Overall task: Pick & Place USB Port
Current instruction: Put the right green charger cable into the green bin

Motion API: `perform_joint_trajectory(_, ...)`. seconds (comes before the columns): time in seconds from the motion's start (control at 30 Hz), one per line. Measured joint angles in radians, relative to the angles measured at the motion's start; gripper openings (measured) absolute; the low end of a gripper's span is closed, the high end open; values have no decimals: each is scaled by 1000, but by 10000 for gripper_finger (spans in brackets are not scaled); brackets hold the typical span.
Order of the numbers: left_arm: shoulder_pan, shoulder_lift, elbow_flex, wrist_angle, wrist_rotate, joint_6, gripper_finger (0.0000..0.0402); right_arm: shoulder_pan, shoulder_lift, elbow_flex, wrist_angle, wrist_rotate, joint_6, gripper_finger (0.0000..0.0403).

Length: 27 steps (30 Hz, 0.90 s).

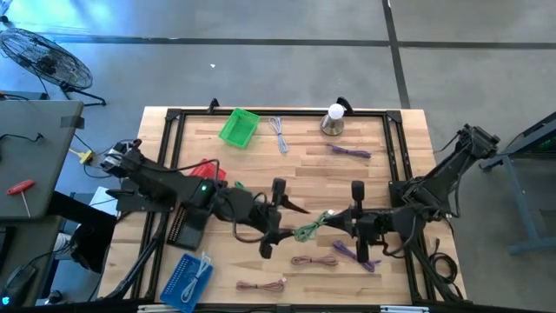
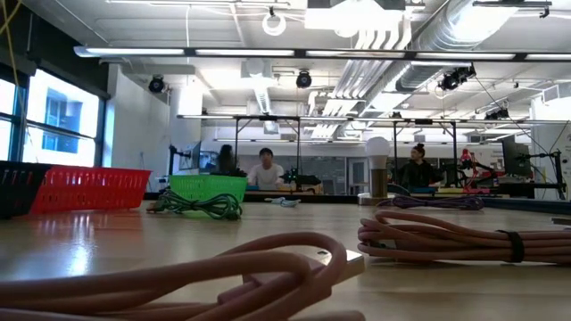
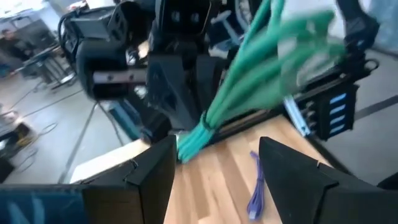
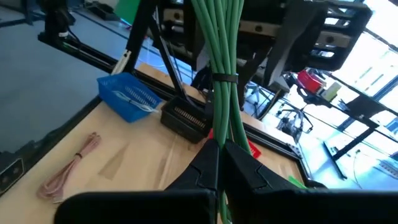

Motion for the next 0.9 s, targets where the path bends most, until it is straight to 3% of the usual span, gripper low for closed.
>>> perform_joint_trajectory(0.37,64,3,0,34,144,-3,223,-88,7,0,20,-121,0,0)
perform_joint_trajectory(0.57,68,18,1,59,157,20,223,-123,7,0,18,-167,3,0)
perform_joint_trajectory(0.67,67,24,1,50,110,37,218,-129,7,0,7,-167,8,0)
perform_joint_trajectory(0.77,67,25,0,51,99,63,180,-129,7,0,-11,-164,24,0)
perform_joint_trajectory(0.9,68,24,0,41,96,79,50,-129,6,0,-23,-169,35,5)
